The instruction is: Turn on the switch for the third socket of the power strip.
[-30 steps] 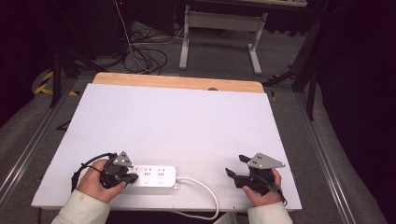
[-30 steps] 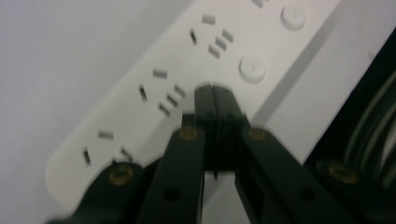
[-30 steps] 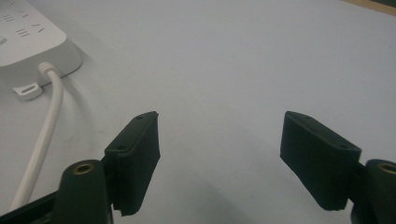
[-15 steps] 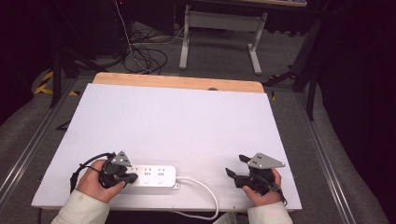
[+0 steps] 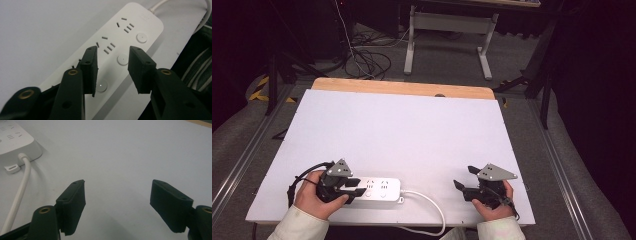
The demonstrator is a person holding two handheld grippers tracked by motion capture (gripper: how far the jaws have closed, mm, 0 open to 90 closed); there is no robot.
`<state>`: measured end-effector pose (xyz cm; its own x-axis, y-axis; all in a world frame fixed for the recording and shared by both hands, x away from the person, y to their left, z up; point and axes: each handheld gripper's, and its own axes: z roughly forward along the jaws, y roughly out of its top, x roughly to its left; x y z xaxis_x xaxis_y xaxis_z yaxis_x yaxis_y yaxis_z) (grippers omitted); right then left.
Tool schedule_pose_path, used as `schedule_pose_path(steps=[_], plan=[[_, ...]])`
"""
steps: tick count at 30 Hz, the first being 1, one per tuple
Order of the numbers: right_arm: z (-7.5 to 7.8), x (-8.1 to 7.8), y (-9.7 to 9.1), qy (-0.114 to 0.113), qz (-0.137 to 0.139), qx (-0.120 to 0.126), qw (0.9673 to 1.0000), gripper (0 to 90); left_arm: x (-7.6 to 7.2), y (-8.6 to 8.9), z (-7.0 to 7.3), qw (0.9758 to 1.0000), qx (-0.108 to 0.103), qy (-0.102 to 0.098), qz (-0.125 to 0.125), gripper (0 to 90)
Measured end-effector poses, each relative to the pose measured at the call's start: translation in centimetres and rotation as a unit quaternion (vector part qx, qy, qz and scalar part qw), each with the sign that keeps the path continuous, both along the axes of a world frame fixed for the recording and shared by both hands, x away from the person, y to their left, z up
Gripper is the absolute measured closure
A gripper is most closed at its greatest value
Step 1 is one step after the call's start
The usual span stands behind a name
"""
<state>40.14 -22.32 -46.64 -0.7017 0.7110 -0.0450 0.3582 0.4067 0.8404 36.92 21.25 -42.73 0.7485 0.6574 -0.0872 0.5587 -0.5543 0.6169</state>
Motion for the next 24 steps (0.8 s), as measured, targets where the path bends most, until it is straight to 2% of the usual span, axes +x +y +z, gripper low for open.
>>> schedule_pose_path(steps=[6,7,9,12,20,24], plan=[[0.0,0.0,0.0,0.001,0.0,-0.001,1.0,28.9,-0.3,0.2,0.5,0.9995,-0.01,-0.028,0.007,44.2],[0.0,0.0,0.0,0.0,0.0,0.0,1.0,28.9,-0.3,0.2,0.6,0.9991,-0.012,-0.041,0.007,40.9],[0.0,0.0,0.0,0.0,0.001,0.001,1.0,28.9,-0.3,0.3,0.6,0.9986,-0.013,-0.052,0.007,35.1],[0.0,0.0,0.0,0.001,0.0,-0.001,1.0,29.0,-0.3,0.3,0.6,0.9981,-0.014,-0.059,0.009,26.4],[0.0,0.0,0.0,0.0,0.001,-0.001,1.0,28.9,-0.8,0.6,1.4,0.9945,-0.034,-0.098,0.006,17.0],[0.0,0.0,0.0,0.0,0.001,0.0,1.0,28.9,-0.9,0.7,1.6,0.9936,-0.04,-0.106,0.002,13.6]])
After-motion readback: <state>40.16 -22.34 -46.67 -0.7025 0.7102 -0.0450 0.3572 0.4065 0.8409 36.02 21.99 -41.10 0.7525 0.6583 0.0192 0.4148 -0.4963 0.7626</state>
